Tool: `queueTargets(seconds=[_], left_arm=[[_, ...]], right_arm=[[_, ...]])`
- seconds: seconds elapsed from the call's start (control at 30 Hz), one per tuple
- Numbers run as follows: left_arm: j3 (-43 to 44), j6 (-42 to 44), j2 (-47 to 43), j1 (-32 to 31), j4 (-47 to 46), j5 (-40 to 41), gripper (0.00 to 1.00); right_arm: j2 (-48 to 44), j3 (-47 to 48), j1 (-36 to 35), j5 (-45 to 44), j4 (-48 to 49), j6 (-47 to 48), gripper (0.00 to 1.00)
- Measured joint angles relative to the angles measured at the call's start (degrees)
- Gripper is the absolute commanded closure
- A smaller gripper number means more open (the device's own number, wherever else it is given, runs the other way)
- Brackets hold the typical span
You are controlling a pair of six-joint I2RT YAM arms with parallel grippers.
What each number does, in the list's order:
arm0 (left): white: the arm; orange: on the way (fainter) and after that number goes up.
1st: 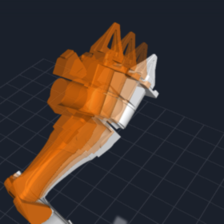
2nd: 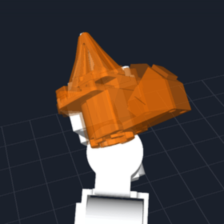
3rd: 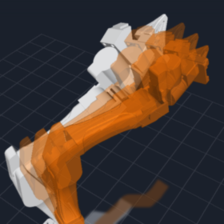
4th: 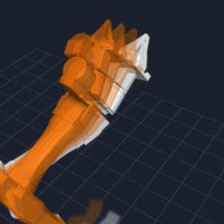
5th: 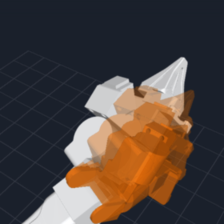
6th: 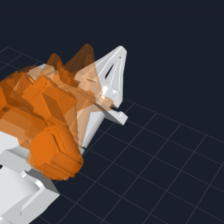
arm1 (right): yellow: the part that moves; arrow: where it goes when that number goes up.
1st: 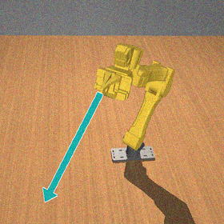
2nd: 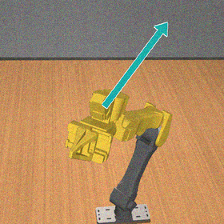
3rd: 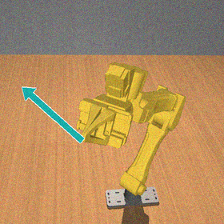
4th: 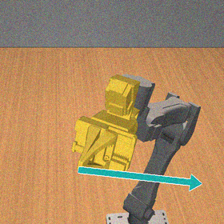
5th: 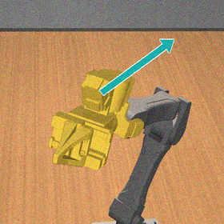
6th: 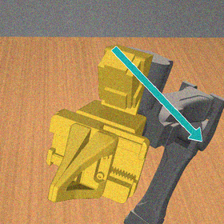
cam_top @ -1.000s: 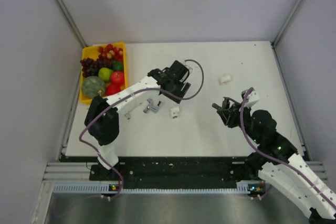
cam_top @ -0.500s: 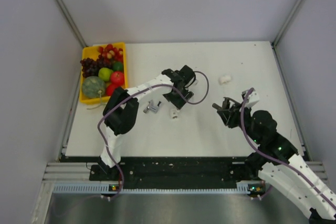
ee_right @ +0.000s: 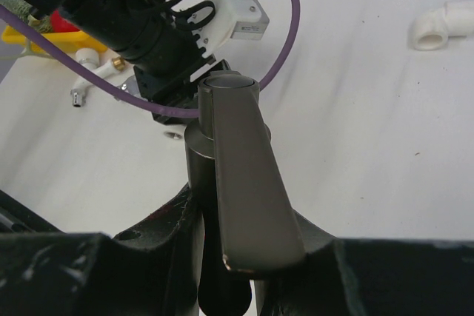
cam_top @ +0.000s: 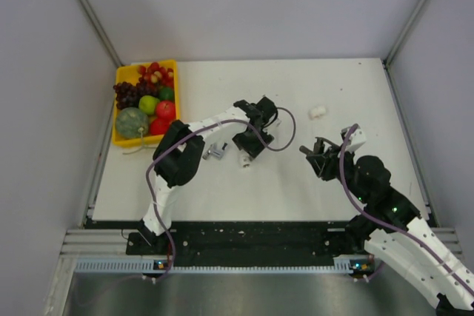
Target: Install the water faucets
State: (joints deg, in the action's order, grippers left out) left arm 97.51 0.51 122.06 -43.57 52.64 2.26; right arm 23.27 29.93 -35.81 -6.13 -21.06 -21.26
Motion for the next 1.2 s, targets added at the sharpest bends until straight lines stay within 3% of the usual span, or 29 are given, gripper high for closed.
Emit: queueTargets(seconds=[0.17,0.27,0.57,0.83,1.03,1.2], left_arm=[[0.3,0.2,2.3,0.0,0.3,0.1,0.4],[0.3,0.1,2.4,0.0,0.8,0.1,0.48],[-0.5,-1.4,2.0,0.0,0.5,0.1,1.0],[-8.1,-12.0,-9.8,2.7,-4.8,-2.4,1.0],[-21.3,-29.7,-29.4,11.0,-19.6,-10.5,1.0],[-32.5,-43.3,-40.0,17.4,-30.5,-15.6,1.0]], right_arm=[[0.0,0.0,0.0,0.0,0.0,0.0,1.0],[0.0,-0.1,0.0,0.0,0.0,0.0,1.0],[0.1,-0.7,0.0,0.0,0.3,0.0,1.0],[3.7,-2.9,0.0,4.1,5.3,0.4,1.0],[10.7,-4.1,-0.3,12.6,15.5,1.0,1.0],[14.6,-3.8,-7.4,12.7,21.3,4.9,1.0]])
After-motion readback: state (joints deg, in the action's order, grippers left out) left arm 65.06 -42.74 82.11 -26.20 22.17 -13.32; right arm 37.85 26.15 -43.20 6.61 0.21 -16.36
